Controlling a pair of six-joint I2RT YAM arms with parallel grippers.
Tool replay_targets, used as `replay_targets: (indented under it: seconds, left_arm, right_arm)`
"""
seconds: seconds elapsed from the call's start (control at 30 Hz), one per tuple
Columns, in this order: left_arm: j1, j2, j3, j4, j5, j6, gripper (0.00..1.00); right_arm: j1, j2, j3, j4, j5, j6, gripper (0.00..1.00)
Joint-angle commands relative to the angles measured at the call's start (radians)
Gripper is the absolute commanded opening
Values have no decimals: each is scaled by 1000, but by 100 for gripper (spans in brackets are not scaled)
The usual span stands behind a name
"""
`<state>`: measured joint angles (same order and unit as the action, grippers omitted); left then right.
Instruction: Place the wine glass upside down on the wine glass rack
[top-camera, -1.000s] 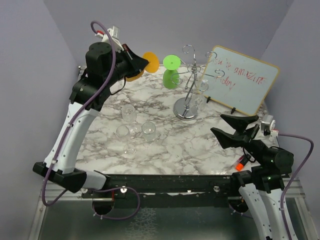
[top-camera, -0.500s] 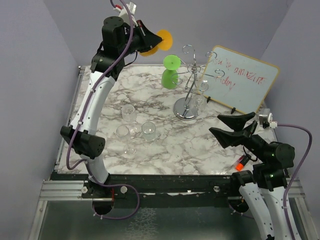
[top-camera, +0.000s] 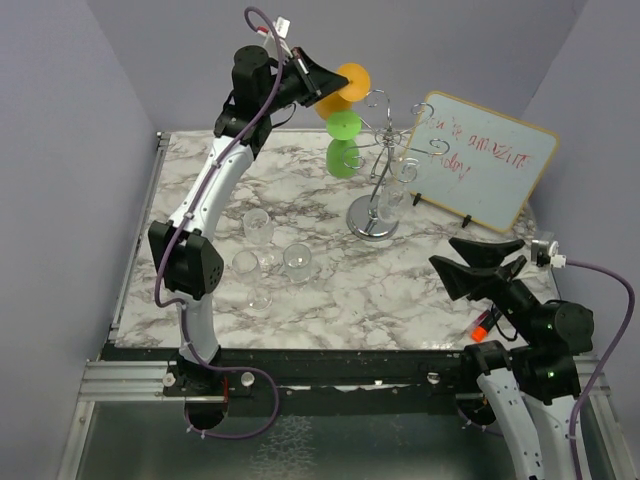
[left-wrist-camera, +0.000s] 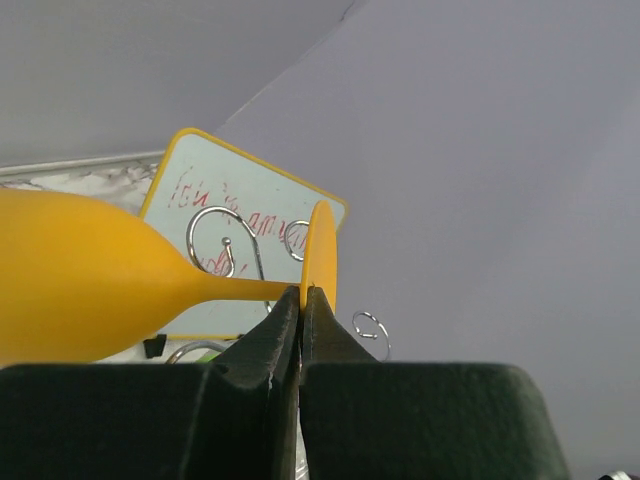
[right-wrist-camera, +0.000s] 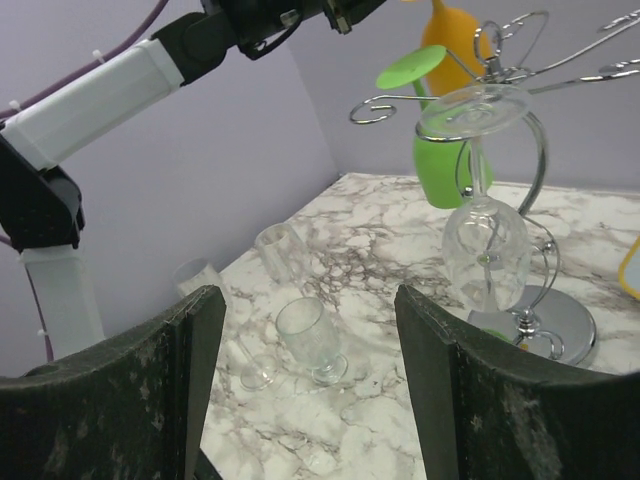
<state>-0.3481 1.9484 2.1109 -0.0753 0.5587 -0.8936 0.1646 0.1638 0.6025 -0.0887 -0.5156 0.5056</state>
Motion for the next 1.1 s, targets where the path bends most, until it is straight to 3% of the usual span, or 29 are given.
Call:
replay_targets:
  seconds: [0.0, 0.47, 1.07]
  left_arm:
    - [3, 39, 17, 115, 36, -134, 0]
    - [-4, 5, -91, 124, 32, -171, 0]
    - [-71, 49, -29, 77, 23, -161, 0]
  right_arm:
    - [1, 3, 10, -70, 131, 33, 73]
    - [1, -7, -11, -81, 194, 110, 67]
    - [1, -21, -3, -87, 208, 115, 67]
